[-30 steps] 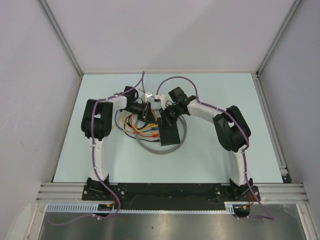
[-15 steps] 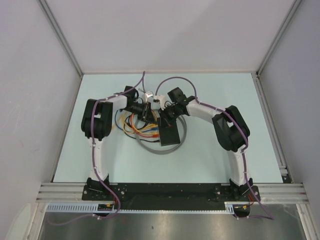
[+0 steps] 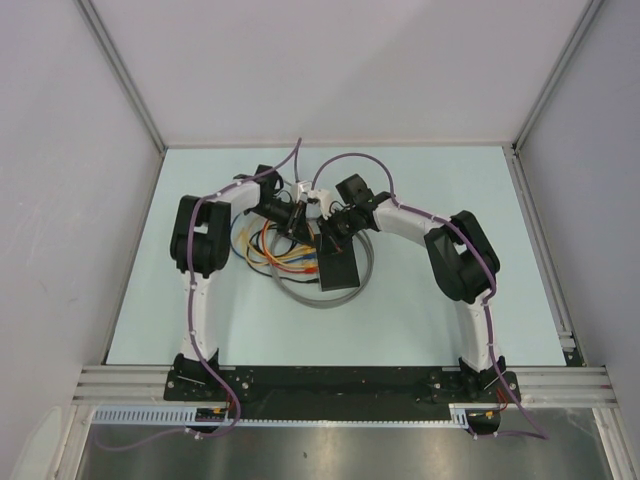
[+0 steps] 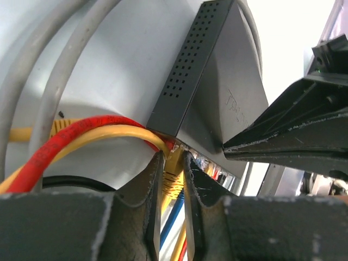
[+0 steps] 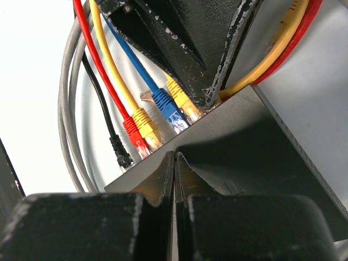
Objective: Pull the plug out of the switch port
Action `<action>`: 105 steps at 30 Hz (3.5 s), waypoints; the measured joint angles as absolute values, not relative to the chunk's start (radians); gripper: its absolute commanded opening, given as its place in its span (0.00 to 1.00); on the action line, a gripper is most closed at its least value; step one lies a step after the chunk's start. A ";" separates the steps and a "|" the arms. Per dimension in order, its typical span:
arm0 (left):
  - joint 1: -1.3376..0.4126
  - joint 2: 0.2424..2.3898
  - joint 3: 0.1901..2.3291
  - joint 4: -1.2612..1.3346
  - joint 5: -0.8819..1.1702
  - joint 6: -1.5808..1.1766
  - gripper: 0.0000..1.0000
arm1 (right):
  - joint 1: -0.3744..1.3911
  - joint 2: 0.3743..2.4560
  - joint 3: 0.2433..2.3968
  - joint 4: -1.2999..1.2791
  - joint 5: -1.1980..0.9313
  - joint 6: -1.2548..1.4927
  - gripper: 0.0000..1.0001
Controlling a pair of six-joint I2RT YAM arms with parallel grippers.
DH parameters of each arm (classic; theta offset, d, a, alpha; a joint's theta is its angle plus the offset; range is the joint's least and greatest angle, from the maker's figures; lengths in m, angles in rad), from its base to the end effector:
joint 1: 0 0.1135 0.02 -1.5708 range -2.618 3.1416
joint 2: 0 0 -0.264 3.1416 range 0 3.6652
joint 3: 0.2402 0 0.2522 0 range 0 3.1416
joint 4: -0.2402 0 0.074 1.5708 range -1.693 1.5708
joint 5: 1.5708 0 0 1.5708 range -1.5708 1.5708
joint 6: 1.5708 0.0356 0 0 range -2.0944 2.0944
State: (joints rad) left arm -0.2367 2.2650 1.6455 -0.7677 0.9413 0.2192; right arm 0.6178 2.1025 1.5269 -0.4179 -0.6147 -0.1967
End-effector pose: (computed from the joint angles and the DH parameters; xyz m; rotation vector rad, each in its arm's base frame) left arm 0.4215 -0.1313 0.1297 0.7220 2.5612 -1.3545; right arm 0.3535 0.2764 0.1717 -1.2296 2.2442 0.9489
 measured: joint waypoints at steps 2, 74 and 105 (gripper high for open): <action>-0.234 2.275 1.656 -0.788 0.958 0.250 0.00 | 0.618 2.103 1.527 -0.418 -0.615 -0.197 0.00; 0.006 1.667 1.419 -0.796 0.482 0.117 0.88 | 0.624 2.073 1.470 -0.356 -0.557 -0.223 0.00; -0.016 1.691 1.619 -1.212 -0.189 0.448 0.00 | 0.614 2.061 1.451 -0.351 -0.554 -0.241 0.00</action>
